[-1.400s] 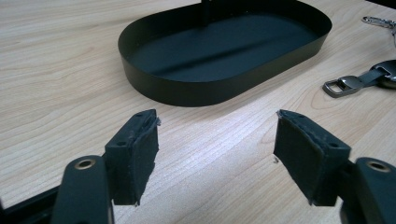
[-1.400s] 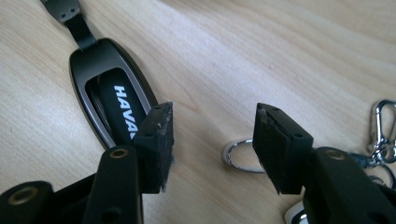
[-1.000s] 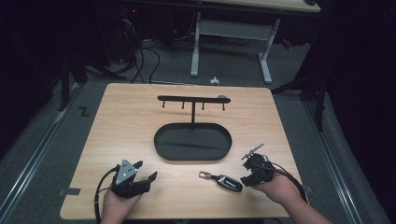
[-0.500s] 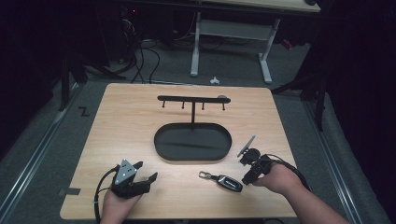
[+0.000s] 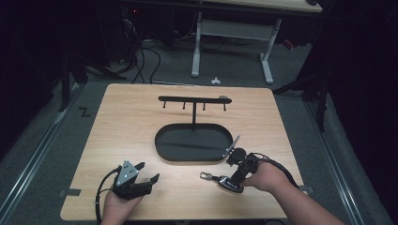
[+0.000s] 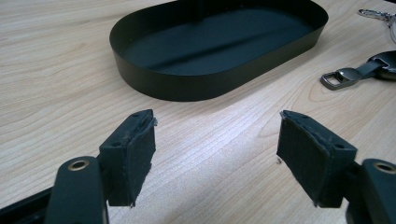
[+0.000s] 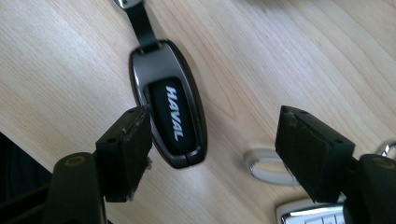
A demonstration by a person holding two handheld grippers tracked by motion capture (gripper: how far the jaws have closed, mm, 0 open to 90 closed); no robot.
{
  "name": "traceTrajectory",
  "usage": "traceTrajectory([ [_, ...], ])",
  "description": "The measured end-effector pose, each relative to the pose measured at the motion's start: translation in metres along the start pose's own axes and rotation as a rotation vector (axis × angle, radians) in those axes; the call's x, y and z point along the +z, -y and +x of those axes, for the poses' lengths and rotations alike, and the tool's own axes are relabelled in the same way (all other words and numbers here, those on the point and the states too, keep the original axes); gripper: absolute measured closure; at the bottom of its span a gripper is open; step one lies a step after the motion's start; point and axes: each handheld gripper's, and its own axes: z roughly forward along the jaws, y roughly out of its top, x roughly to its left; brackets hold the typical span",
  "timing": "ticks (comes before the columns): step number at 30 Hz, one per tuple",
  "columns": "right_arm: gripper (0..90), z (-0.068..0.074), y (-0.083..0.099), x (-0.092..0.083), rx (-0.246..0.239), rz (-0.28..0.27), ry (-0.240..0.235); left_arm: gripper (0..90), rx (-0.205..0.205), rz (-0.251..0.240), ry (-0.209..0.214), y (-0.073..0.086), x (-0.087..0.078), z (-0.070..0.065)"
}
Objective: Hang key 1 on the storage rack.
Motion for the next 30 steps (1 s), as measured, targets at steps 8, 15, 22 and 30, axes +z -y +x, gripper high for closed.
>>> traceTrajectory([
  [8, 27.6, 0.014, -0.02, 0.011, -0.041, 0.01, -0.01, 28.4, 0.001, 0.0, 0.007, 0.0, 0.001, 0.0],
  [15, 29.2, 0.026, -0.037, 0.022, -0.097, 0.029, -0.038, 28.4, 0.006, 0.002, 0.011, 0.0, 0.001, -0.001],
  [22, 29.1, 0.031, -0.05, 0.031, -0.135, 0.032, -0.044, 28.5, 0.006, 0.004, 0.017, 0.0, 0.002, 0.0],
  [30, 37.5, 0.031, -0.054, 0.043, -0.142, 0.041, -0.046, 28.5, 0.005, 0.004, 0.019, 0.0, 0.002, 0.0],
])
